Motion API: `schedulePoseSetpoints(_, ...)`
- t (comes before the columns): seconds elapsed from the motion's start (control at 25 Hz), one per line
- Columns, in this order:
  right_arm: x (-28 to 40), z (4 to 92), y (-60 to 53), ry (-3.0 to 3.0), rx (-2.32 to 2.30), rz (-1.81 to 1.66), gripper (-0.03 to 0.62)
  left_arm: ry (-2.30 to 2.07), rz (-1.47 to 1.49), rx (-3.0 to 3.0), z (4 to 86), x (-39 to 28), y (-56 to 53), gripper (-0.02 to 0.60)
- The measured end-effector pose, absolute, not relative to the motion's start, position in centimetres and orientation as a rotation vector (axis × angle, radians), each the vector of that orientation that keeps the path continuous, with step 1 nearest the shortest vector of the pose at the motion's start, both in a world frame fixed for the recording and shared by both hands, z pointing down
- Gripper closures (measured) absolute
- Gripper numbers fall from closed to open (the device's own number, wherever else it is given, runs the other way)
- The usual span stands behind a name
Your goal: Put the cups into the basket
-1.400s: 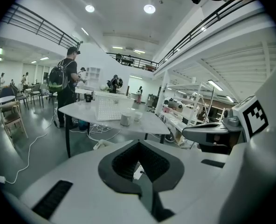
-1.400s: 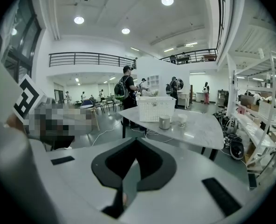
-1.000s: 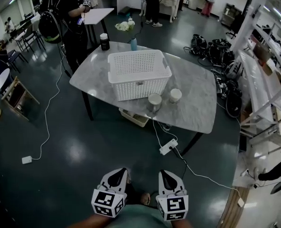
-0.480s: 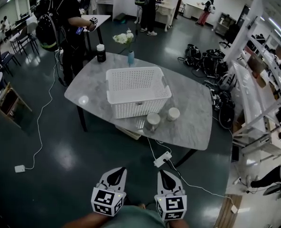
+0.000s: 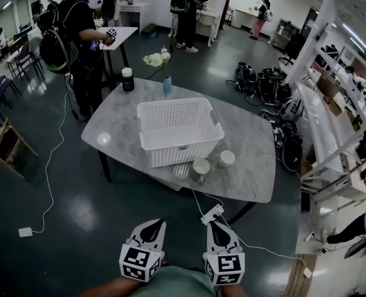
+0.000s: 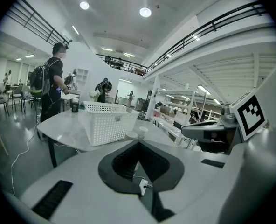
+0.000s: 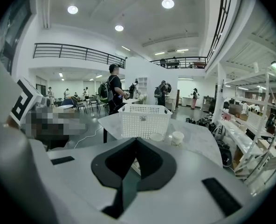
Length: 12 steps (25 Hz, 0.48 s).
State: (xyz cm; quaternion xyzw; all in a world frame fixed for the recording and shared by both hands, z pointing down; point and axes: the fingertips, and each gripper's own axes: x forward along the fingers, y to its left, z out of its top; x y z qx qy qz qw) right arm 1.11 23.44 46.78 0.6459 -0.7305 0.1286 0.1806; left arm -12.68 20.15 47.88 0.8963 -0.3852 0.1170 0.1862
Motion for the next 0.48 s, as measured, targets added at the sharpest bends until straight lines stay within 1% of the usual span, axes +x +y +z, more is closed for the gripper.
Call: schedulePoseSetpoints(0.48, -0.2, 47.3, 20.6, -2.059, 1.817, 0.357, 0.582, -1.067, 0.336, 2.526, 48.4, -13.7, 17.6, 0.582)
